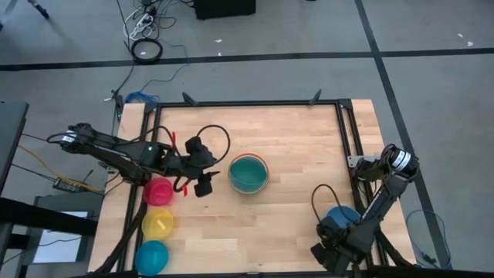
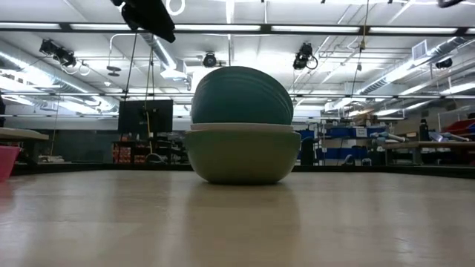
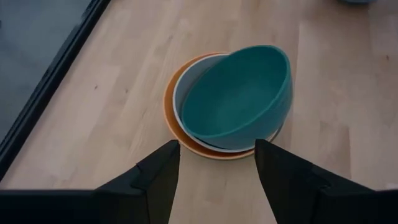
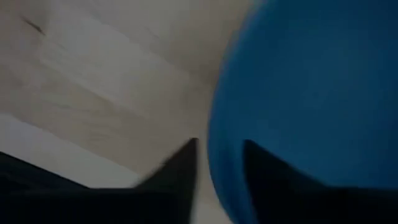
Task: Nest bowls inside each other
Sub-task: Stack the blue bowl on top of the green bowl
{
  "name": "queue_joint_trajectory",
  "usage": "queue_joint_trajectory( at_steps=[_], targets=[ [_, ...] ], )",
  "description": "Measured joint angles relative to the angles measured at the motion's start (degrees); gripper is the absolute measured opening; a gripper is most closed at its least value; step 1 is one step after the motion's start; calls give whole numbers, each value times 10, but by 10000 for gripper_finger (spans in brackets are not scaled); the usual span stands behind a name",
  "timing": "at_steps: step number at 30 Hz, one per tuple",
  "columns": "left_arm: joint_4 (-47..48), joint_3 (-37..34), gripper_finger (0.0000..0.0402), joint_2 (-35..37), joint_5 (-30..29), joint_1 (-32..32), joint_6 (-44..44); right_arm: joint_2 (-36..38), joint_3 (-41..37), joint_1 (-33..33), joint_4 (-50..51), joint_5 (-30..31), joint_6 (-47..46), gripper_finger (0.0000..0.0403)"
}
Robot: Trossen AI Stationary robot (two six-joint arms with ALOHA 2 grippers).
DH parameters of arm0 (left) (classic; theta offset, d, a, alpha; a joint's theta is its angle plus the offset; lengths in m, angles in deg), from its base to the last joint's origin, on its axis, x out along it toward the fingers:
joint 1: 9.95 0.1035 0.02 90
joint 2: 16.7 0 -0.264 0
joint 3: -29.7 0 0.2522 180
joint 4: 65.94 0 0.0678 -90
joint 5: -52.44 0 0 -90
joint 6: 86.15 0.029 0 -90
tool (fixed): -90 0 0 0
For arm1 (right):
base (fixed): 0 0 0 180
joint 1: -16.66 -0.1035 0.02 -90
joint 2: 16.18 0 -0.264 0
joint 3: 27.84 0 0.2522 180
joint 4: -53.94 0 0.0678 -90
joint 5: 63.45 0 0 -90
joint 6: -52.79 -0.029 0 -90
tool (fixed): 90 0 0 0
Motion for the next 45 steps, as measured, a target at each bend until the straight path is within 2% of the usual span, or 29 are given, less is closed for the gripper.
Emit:
queue_joint_trajectory(
  at_steps=[1, 2, 4, 7, 14, 20, 26, 32, 39, 42, 45],
  targets=[
    [3, 4, 218, 0, 0, 0, 0, 0, 0, 7, 0, 6, 21, 36],
    [4, 8, 218, 0, -2, 0, 0, 0, 0, 14, 0, 11, 34, 20],
    [8, 17, 218, 0, -4, 0, 4, 0, 1, 34, 7, 16, 60, 8],
    [14, 34, 218, 0, -8, 0, 8, 2, 29, 75, 22, 55, 141, 2],
    [107, 79, 218, 1, -66, 0, -8, 3, 170, 194, 119, 169, 399, 1],
    [134, 90, 218, 10, -78, -1, -15, 1, 244, 295, 110, 194, 608, 0],
    [136, 90, 218, 14, -80, -1, -10, 0, 247, 391, 12, 163, 764, 0],
    [151, 90, 218, 15, -80, -1, -10, 0, 247, 442, -57, 119, 831, 0],
    [150, 90, 218, 16, -80, -1, -8, -56, 247, 442, -127, 26, 848, 0],
    [154, 89, 218, 16, -80, -1, -10, -80, 250, 428, -147, 5, 858, 3],
    [160, 89, 218, 18, -79, -2, -13, -90, 265, 421, -140, 3, 859, 25]
  ],
)
